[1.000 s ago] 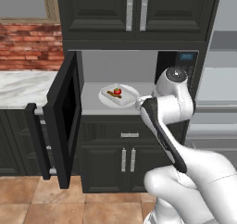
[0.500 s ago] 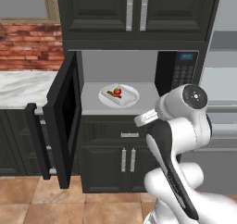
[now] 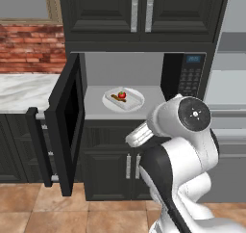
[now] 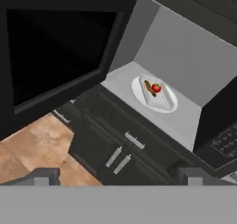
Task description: Place the tupperware containing the chicken drumstick and tomato meal in the microwave. Close the microwave door and press the start button to reheat the meal.
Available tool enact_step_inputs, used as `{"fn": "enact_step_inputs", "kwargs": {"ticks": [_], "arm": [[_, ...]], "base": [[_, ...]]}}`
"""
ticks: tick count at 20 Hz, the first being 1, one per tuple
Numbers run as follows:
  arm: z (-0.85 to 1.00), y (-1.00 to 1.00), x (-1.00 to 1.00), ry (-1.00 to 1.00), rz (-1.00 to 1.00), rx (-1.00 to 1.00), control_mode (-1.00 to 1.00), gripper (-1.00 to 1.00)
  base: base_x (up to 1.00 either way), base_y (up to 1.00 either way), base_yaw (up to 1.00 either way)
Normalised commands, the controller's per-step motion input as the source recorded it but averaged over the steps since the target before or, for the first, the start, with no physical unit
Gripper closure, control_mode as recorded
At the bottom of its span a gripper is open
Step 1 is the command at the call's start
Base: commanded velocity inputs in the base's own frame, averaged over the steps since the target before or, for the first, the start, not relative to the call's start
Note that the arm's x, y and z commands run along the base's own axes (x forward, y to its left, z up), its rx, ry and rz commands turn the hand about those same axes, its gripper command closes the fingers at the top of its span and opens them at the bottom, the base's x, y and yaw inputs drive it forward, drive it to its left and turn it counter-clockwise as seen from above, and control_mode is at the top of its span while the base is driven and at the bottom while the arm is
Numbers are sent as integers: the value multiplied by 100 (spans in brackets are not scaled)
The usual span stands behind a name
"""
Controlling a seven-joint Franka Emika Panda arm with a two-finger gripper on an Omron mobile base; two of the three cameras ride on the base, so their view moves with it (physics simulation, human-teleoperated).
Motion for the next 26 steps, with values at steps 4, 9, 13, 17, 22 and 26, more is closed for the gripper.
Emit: {"fn": "enact_step_inputs", "kwargs": {"ticks": [4,9,13,17,22,26], "arm": [[11,74,-18,-8,4,-19,-100,-100],[0,64,-1,-11,0,-19,-100,-100],[-2,63,-12,-18,0,-18,-100,-100],[-1,72,-39,-10,0,-20,-100,-100],[0,81,-51,-1,0,-19,-100,-100],[-2,83,-14,1,0,-17,-100,-100]], "base": [[0,0,0],[0,0,0],[0,0,0],[0,0,0],[0,0,0],[0,0,0]]}}
